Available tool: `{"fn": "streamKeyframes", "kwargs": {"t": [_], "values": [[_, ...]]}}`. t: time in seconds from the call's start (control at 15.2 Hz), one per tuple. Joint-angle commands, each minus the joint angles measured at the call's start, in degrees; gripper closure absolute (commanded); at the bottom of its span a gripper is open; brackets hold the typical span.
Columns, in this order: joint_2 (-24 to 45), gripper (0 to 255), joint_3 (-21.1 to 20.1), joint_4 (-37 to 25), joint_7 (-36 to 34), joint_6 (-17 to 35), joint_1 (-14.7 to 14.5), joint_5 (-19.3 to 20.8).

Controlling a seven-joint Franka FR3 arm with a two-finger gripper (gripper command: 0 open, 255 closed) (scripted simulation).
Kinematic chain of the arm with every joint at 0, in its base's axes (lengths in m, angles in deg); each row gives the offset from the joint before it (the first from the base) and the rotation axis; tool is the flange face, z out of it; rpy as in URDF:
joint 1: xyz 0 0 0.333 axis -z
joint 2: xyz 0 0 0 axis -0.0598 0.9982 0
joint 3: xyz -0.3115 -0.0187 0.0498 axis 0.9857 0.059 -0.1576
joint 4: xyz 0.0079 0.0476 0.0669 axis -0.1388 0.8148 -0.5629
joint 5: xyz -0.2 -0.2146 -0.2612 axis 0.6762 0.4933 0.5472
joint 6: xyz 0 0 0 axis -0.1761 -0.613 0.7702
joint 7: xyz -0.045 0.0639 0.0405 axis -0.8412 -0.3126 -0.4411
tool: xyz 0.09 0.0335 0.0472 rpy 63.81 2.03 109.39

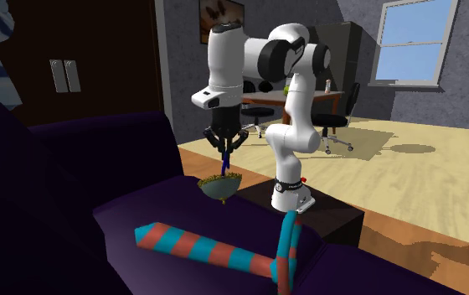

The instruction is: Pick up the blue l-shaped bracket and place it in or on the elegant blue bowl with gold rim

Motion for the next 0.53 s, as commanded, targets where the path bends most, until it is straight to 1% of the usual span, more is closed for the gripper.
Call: {"fn": "streamKeyframes", "kwargs": {"t": [0.0,0.4,0.46], "values": [[-3.5,255,1.5,3.5,2.4,0.3,0.7,0.3],[-13.3,255,6.8,11.8,9.7,-0.1,3.3,2.6],[-13.2,255,6.8,12.5,9.6,0.7,3.3,2.7]]}}
